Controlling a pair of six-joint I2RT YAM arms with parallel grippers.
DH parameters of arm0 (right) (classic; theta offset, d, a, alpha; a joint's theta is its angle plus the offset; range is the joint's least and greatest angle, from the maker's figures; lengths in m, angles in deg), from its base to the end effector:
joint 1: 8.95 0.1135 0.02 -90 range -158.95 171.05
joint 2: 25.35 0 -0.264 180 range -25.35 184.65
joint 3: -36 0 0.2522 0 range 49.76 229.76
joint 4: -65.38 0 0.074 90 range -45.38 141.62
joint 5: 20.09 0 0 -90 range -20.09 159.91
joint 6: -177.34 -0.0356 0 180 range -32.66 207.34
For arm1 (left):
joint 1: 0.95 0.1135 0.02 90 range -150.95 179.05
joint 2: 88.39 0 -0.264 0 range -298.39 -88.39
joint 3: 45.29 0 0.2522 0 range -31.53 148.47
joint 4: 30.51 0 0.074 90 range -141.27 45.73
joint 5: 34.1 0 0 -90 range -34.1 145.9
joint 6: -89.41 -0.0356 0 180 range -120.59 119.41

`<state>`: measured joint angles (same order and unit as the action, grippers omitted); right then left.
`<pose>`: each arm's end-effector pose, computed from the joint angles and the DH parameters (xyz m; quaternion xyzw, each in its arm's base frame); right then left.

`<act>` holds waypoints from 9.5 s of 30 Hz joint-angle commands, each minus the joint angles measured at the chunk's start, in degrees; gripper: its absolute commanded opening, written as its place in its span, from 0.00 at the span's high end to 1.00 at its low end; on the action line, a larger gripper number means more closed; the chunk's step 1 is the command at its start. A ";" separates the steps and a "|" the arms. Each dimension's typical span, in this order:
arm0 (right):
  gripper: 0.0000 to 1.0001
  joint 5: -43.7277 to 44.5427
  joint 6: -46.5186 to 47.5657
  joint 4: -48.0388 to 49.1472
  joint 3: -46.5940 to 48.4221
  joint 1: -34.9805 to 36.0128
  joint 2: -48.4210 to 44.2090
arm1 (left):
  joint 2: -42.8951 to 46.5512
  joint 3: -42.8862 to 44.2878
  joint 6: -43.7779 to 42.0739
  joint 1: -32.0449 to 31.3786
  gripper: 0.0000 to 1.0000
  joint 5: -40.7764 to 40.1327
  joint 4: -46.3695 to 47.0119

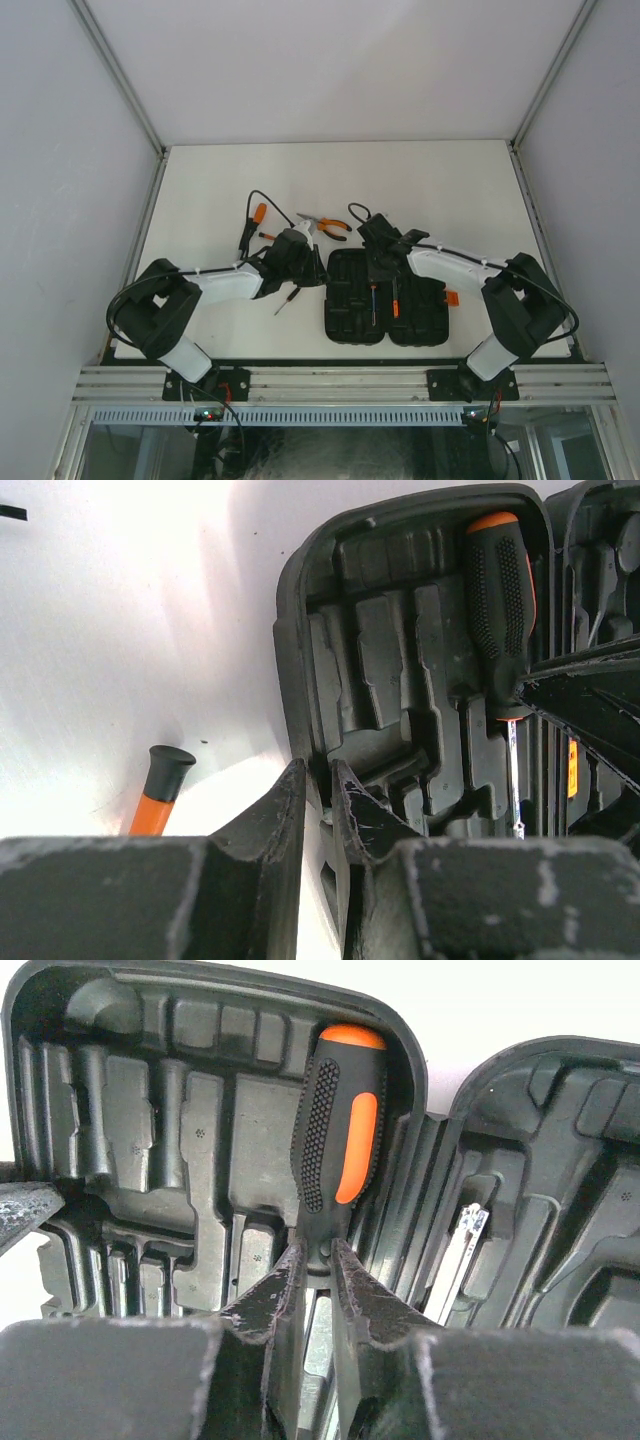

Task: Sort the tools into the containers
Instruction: Adjust the screwdriver in the storage box.

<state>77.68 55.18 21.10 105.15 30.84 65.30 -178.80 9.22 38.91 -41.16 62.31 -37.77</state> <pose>0.2355 0.1899 0.1854 -0.0507 0.9743 0.0693 0.2083 0.2311 -0.2006 0.1548 0.0279 0.9160 -0.2937 0.2718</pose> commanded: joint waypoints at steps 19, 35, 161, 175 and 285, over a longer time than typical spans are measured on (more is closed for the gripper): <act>1.00 -4.01 -1.86 -4.40 -0.16 1.08 11.37 | -0.71 3.19 -0.31 0.74 0.81 0.11 -0.79; 1.00 -3.25 -7.47 1.16 -8.16 3.27 18.56 | -0.99 3.33 -0.48 0.65 0.82 0.87 -0.70; 0.84 -6.05 -9.85 6.29 -27.77 12.33 -32.53 | -14.65 28.78 9.09 -17.37 0.65 -24.38 -25.30; 0.89 -5.80 -9.93 6.97 -27.71 12.33 -28.69 | -15.23 27.38 8.94 -17.34 0.73 -23.53 -24.43; 0.71 -15.68 -1.82 10.79 -26.79 -2.96 -29.74 | 11.69 8.23 1.89 -14.22 0.47 -21.69 -25.47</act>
<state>66.73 50.70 25.03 77.24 27.91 32.93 -170.45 17.05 40.66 -55.78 43.45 -60.94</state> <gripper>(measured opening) 0.289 0.526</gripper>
